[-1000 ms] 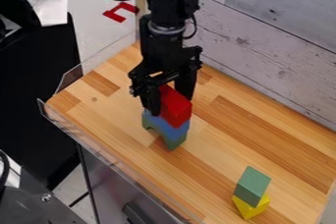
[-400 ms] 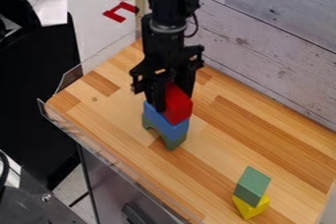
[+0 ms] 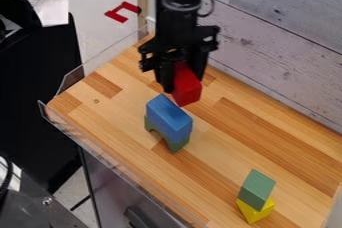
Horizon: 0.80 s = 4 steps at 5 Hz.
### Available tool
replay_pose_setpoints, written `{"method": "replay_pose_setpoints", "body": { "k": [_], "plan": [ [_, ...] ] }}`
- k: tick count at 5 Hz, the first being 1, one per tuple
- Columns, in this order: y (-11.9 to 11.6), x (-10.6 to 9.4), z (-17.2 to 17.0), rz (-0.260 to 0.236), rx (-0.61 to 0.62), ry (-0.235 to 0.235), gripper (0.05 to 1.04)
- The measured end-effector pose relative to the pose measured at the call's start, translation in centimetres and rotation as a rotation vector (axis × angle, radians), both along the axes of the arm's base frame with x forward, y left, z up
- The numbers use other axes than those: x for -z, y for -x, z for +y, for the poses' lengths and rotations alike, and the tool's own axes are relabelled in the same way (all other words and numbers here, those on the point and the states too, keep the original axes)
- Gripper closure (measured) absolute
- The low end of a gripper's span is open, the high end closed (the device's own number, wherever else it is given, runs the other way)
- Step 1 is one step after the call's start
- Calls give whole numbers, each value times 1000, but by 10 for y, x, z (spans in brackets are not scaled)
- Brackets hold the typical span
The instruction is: Put the red block in between the arch and the cube
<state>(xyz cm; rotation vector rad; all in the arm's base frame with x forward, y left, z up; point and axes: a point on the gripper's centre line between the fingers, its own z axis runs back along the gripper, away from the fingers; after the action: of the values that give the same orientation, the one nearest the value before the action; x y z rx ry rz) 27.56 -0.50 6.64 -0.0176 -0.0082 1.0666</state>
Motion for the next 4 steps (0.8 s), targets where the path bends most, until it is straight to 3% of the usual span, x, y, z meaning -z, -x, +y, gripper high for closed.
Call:
{"method": "replay_pose_setpoints", "body": {
  "k": [1, 3, 4],
  "plan": [
    [-2, -6, -11, 8, 97, -27, 497],
    [-4, -5, -31, 26, 315, -18, 497],
    [-2, 8, -37, 71, 504, -5, 496]
  ]
}}
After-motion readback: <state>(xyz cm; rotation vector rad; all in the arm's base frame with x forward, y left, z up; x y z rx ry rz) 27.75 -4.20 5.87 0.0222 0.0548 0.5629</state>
